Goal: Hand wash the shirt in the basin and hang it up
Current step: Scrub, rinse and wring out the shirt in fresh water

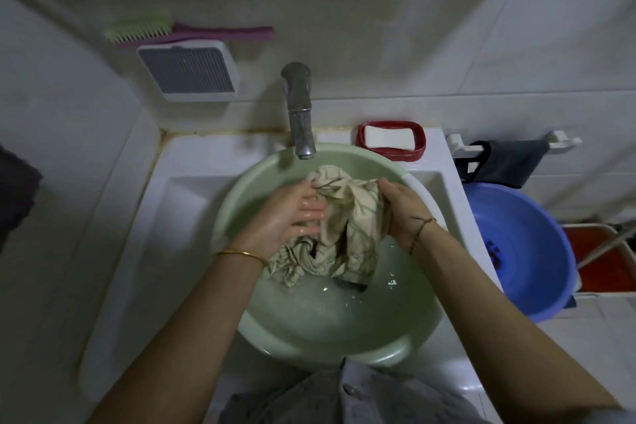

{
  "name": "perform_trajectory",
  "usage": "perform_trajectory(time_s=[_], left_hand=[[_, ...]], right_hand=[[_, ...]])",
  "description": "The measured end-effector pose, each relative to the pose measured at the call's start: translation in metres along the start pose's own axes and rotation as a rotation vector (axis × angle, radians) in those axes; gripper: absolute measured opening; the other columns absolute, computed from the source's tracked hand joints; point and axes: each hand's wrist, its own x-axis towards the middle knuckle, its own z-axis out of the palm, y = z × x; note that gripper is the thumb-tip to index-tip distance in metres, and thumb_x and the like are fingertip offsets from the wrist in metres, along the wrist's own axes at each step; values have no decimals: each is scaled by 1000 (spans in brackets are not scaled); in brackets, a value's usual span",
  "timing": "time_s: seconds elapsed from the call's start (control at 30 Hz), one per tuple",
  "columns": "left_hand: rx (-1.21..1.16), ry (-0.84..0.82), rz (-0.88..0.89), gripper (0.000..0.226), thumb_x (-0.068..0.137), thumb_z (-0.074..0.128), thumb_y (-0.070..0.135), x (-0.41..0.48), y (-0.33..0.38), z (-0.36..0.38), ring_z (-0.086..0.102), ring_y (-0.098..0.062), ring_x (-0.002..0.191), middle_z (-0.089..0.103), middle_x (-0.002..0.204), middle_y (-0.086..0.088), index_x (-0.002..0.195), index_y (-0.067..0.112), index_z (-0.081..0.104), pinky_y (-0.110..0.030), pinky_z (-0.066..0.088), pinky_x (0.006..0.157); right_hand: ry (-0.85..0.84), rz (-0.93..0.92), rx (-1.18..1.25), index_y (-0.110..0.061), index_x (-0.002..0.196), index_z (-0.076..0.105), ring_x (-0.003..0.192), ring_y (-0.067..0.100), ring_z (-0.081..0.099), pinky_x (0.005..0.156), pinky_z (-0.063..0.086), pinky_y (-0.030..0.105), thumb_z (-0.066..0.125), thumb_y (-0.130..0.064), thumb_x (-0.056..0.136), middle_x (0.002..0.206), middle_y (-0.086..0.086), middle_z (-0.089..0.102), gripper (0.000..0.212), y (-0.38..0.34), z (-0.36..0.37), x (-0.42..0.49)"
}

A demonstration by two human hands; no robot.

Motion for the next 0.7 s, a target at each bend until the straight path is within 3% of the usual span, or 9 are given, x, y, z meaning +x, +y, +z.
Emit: perform_trajectory(time_s=[0.07, 0.17, 0.23, 0.33, 0.4, 0.47, 0.57, 0.63, 0.7], left_hand=[[278, -27, 42, 7, 89, 59, 12, 1, -17, 3, 58, -20, 85, 59, 93, -8, 91, 16, 54, -46, 51, 85], [858, -237, 74, 59, 73, 77, 24, 8, -46, 10, 50, -23, 112, 50, 121, -10, 121, 15, 43, -42, 45, 99], [1091, -226, 73, 89, 71, 76, 43, 11, -61, 19, 32, -29, 133, 32, 142, -13, 138, 12, 27, -38, 33, 109], [1100, 4, 280, 43, 84, 62, 33, 22, -74, 25, 45, -33, 119, 46, 122, -19, 118, 7, 52, -32, 39, 96], [941, 115, 389, 14, 87, 55, 14, 25, -67, 23, 55, -29, 98, 53, 100, -16, 95, 5, 61, -28, 39, 76], [683, 188, 379, 11, 89, 48, 8, 19, -47, 20, 54, -22, 81, 56, 85, -11, 86, 4, 58, -26, 35, 65], [389, 186, 376, 16, 93, 42, 9, 5, -11, 15, 52, -18, 78, 57, 83, -11, 87, 3, 56, -29, 39, 72], [312, 125, 410, 17, 93, 42, 12, -6, 10, 12, 52, -17, 76, 55, 81, -8, 84, 12, 56, -32, 39, 69], [244, 66, 427, 22, 94, 42, 14, -17, 32, 11, 53, -13, 72, 57, 78, -3, 79, 20, 57, -26, 40, 60]], right_hand=[[-19, 68, 191, -8, 98, 61, 82, 23, 62, 69, 50, 32, 40, -28, 101, 88, 9, 67, 29, -2, 1, 0], [-26, 226, 502, -5, 87, 61, 72, 23, 67, 66, 51, 36, 37, -25, 102, 70, 9, 70, 35, -11, 3, -5], [-19, 266, 650, -2, 82, 60, 55, 21, 68, 55, 56, 32, 38, -22, 102, 61, 10, 69, 36, -16, 4, -6], [-18, 226, 655, 1, 84, 58, 55, 19, 68, 56, 57, 30, 37, -15, 101, 66, 11, 69, 31, -18, 2, -5], [-33, 146, 448, -1, 87, 57, 65, 22, 66, 65, 56, 35, 42, -9, 98, 78, 14, 65, 20, -16, -4, -2], [30, -16, -257, -7, 79, 56, 73, 28, 60, 74, 53, 43, 52, -14, 94, 79, 13, 58, 16, -13, -13, 3], [115, -174, -1186, -5, 83, 55, 82, 25, 49, 76, 43, 31, 56, -32, 91, 87, 10, 54, 28, -13, -15, -1], [59, -332, -1192, -2, 105, 56, 97, 29, 51, 88, 43, 34, 59, -30, 88, 113, 13, 52, 33, -11, -10, -5], [-130, -398, -890, -3, 123, 49, 116, 30, 50, 98, 41, 37, 61, -14, 83, 127, 14, 50, 43, -10, 0, -13]])
